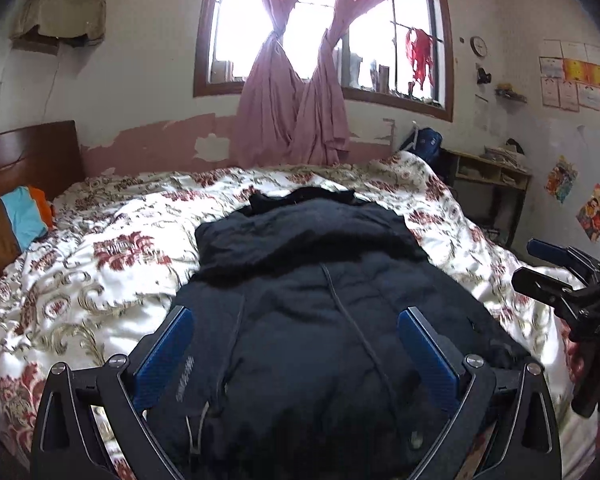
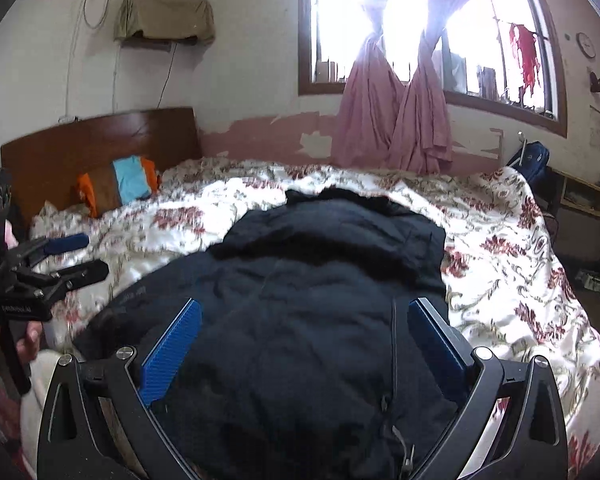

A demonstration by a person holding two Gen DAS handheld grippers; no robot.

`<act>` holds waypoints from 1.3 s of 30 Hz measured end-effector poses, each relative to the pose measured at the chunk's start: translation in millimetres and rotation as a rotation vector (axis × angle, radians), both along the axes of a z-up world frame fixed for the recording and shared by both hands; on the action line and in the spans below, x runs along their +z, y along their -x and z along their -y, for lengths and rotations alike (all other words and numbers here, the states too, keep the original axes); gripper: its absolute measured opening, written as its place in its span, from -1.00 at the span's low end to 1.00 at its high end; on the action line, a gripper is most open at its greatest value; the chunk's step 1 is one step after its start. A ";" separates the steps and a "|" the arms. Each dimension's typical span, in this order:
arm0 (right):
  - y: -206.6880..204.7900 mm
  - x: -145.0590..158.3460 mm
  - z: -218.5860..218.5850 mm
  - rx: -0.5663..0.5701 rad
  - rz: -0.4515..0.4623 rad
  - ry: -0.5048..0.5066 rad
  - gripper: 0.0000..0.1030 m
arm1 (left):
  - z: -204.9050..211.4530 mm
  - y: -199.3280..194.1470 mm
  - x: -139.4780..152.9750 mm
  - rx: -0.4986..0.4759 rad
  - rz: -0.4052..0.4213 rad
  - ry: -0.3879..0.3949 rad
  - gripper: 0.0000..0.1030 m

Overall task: Fold large clothes
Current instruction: 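Grasp the folded edge with both tools and lift the jacket up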

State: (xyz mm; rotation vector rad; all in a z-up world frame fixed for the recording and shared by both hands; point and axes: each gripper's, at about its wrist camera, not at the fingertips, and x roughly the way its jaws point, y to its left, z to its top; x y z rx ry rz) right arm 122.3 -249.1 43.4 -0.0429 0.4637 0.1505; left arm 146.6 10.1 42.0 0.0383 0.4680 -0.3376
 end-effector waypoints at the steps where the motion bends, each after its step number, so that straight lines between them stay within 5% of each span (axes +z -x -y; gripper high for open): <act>1: 2.4 -4.7 0.4 0.006 -0.011 0.008 0.97 | -1.8 2.3 -4.0 -0.007 -0.005 -0.004 0.99; 9: 30.7 -54.2 5.5 0.008 -0.139 0.094 0.97 | -11.3 25.8 -40.5 -0.066 -0.034 -0.101 0.99; 22: 46.1 -90.3 15.7 0.002 -0.275 0.136 0.97 | -0.5 53.0 -91.7 -0.109 -0.083 -0.321 0.99; 31: 49.0 -102.0 20.0 -0.013 -0.322 0.128 0.97 | -3.7 41.7 -120.8 -0.047 -0.189 -0.447 0.99; 39: 50.7 -110.7 11.6 0.014 -0.341 0.204 0.97 | 17.8 42.8 -137.4 -0.005 -0.180 -0.608 0.99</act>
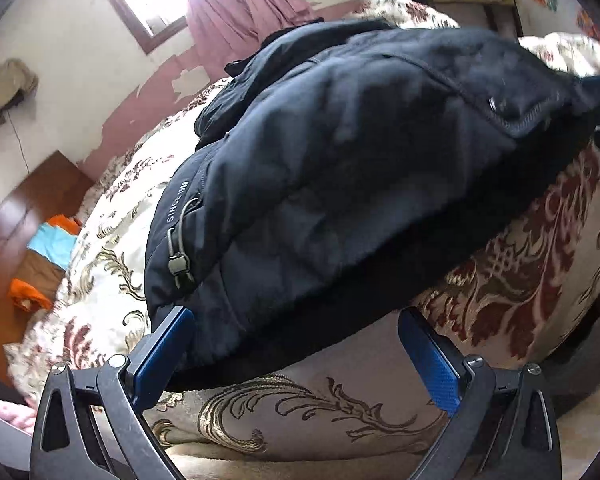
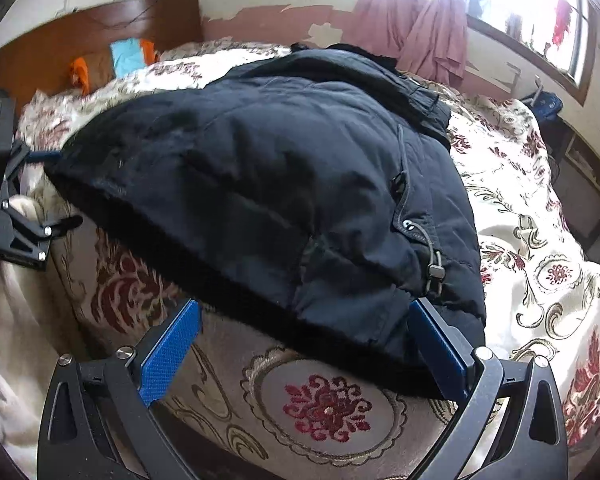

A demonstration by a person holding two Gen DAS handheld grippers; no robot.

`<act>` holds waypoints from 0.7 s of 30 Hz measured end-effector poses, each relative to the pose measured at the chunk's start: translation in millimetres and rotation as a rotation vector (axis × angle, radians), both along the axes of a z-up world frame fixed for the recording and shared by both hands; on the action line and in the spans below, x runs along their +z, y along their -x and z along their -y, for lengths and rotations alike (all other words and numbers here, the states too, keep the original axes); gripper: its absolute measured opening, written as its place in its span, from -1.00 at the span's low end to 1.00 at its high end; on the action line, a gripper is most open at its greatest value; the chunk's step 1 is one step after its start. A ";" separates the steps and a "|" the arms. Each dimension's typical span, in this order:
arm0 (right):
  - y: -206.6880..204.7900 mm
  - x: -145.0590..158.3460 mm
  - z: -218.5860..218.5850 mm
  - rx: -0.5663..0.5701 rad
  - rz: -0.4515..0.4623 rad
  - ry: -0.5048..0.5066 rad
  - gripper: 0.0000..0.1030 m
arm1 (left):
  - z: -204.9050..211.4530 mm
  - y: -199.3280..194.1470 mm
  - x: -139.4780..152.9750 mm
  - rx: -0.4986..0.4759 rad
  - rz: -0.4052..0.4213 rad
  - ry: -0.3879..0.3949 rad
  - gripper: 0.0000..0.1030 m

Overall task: Fold large clothes
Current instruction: 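Grasp the folded edge with both tools and lift the jacket up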

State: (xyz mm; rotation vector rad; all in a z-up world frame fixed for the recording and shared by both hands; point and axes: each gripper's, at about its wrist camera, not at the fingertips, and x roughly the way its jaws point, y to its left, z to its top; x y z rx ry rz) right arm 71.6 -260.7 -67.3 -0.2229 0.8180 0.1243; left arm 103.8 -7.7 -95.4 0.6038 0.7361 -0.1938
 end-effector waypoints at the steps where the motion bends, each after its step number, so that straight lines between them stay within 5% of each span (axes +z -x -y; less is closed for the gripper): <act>1: 0.8 -1.7 -2.2 0.005 -0.002 0.021 0.97 | 3.8 2.9 -2.3 -0.007 0.006 -0.024 0.99; 6: 4.4 -6.6 -12.1 0.008 0.021 0.100 0.97 | 18.9 9.1 -14.9 0.003 0.043 -0.150 0.99; 21: 13.8 1.8 -33.7 -0.086 0.257 0.173 0.97 | 15.2 -0.8 -2.0 0.144 0.131 -0.146 0.99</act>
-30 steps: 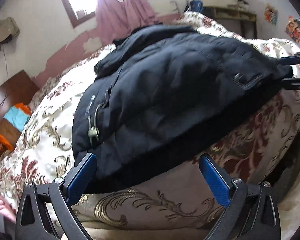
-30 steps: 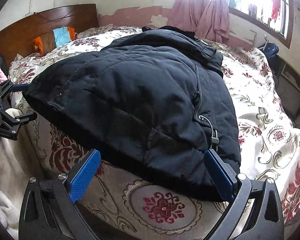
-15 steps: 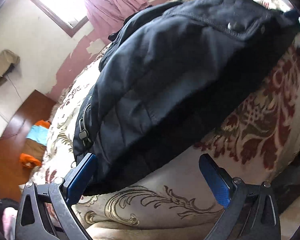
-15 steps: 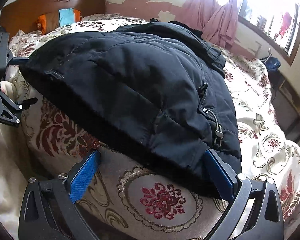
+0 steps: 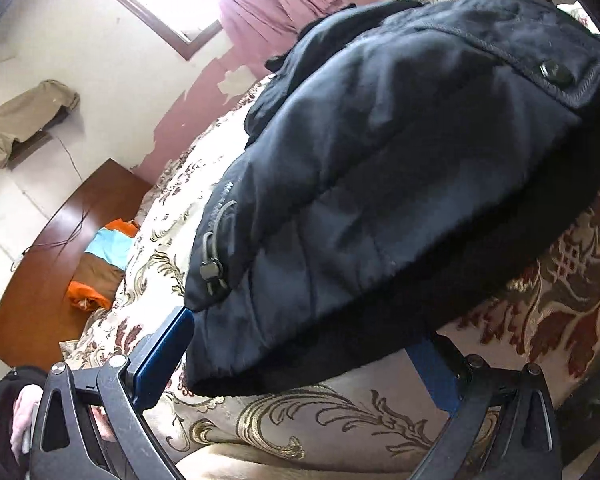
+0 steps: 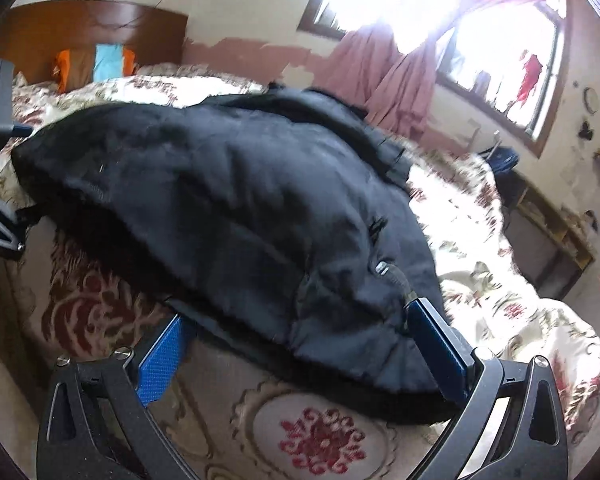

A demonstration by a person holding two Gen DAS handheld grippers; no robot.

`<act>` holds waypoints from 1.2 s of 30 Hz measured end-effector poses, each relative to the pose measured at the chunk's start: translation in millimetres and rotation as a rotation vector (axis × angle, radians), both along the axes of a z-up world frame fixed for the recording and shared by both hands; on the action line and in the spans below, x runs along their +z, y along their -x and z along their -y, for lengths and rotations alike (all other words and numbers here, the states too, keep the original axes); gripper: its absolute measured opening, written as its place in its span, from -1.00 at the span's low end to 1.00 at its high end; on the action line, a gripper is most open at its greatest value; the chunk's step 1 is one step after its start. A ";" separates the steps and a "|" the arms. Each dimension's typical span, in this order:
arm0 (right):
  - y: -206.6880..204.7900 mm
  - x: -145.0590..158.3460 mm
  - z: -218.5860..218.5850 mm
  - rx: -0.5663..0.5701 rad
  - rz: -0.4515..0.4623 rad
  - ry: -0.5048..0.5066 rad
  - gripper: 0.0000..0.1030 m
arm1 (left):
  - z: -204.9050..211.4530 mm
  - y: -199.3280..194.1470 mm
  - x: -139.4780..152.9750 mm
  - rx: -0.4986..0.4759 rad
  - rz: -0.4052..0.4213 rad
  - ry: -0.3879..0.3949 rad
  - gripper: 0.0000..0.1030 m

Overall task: Fold large clothes
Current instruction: 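Grasp the folded edge with both tools and lift the jacket up, then fold the lifted jacket over onto itself with both tools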

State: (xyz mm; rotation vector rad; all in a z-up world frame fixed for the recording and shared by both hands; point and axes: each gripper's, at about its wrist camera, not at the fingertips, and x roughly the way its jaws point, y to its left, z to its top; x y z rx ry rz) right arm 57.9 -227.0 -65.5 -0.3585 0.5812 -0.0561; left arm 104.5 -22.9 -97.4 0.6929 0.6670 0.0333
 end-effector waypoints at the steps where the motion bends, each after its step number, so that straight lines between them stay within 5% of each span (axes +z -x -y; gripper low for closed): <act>1: 0.0 2.7 -0.4 -0.007 0.018 0.010 0.97 | -2.6 0.1 1.5 -0.001 0.011 0.007 0.99; 7: -3.4 10.1 0.0 -0.020 0.039 0.009 0.97 | -12.6 5.8 18.2 -0.012 0.111 0.067 0.99; 12: -0.6 -2.0 -0.3 -0.072 0.046 0.128 0.97 | -20.1 5.6 22.3 0.022 0.148 0.087 0.98; 20: -3.5 7.4 3.8 -0.132 0.086 0.153 0.90 | -14.5 0.7 22.2 -0.004 0.198 0.034 0.64; 25: -1.1 17.0 -4.7 -0.064 0.110 0.139 0.06 | -9.4 5.0 23.7 -0.047 0.201 0.050 0.18; 30: -2.0 18.1 -5.1 -0.048 0.103 0.104 -0.15 | -6.0 8.7 24.8 -0.086 0.201 0.053 -0.22; 36: -6.2 23.0 -6.0 -0.035 0.095 0.058 -0.71 | -6.1 4.7 35.7 -0.091 0.209 0.109 -0.64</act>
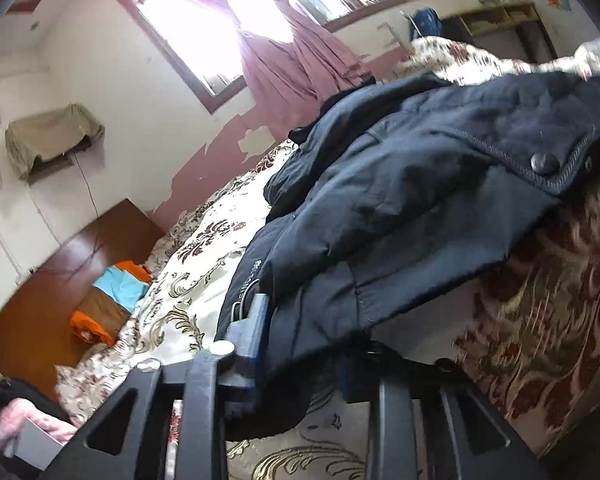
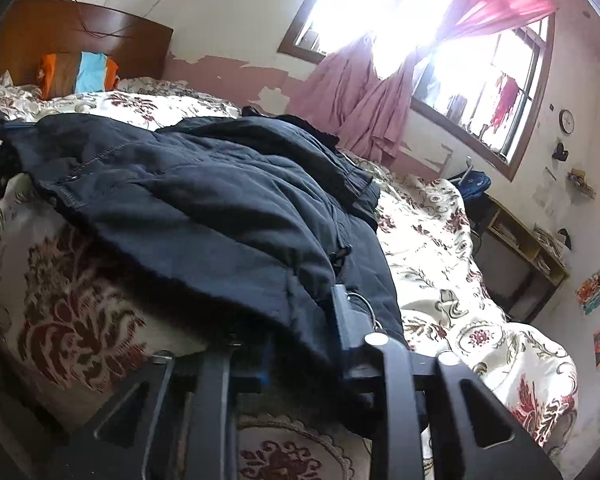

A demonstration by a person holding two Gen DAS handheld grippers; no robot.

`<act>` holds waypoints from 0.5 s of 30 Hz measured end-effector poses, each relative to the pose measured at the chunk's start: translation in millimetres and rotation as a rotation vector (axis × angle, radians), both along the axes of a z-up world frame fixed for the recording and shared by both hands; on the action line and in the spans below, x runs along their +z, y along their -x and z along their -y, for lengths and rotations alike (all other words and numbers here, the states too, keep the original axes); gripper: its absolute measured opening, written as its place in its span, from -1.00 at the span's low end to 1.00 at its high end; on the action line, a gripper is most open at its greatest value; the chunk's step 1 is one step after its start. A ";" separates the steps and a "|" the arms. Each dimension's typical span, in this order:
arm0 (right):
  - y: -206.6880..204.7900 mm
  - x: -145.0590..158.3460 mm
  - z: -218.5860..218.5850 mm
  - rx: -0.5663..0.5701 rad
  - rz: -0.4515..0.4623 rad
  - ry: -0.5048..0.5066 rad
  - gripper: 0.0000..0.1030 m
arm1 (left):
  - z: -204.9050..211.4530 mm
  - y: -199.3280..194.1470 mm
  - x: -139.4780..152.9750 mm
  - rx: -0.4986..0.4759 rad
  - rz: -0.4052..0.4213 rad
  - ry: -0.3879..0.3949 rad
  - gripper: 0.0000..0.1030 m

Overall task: Fold large clothes
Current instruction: 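Fold the lifted jacket over onto itself with both tools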

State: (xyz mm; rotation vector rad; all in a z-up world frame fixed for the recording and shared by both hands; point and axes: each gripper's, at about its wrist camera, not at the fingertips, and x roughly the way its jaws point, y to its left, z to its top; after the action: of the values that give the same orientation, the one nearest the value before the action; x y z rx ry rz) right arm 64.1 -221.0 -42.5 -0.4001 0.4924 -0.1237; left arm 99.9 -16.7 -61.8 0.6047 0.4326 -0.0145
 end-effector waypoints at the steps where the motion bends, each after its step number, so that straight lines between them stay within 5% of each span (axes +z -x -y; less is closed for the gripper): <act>1: 2.9 -0.4 -2.4 0.007 0.005 -0.004 -0.78 | -2.4 0.7 5.9 -0.005 0.010 0.040 -0.72; 6: 13.4 10.0 2.9 0.036 0.034 -0.031 -0.87 | -15.9 5.5 32.6 -0.037 0.036 0.204 -0.81; 15: 48.0 28.6 8.0 0.064 0.079 -0.035 -0.90 | -22.8 33.3 50.0 -0.061 0.042 0.257 -0.83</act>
State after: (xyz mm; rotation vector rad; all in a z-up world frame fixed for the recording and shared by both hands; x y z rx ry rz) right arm 16.1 -229.0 -13.8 -0.3748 0.4030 -0.0686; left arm 66.6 6.1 -11.8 0.3644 0.3641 -0.1142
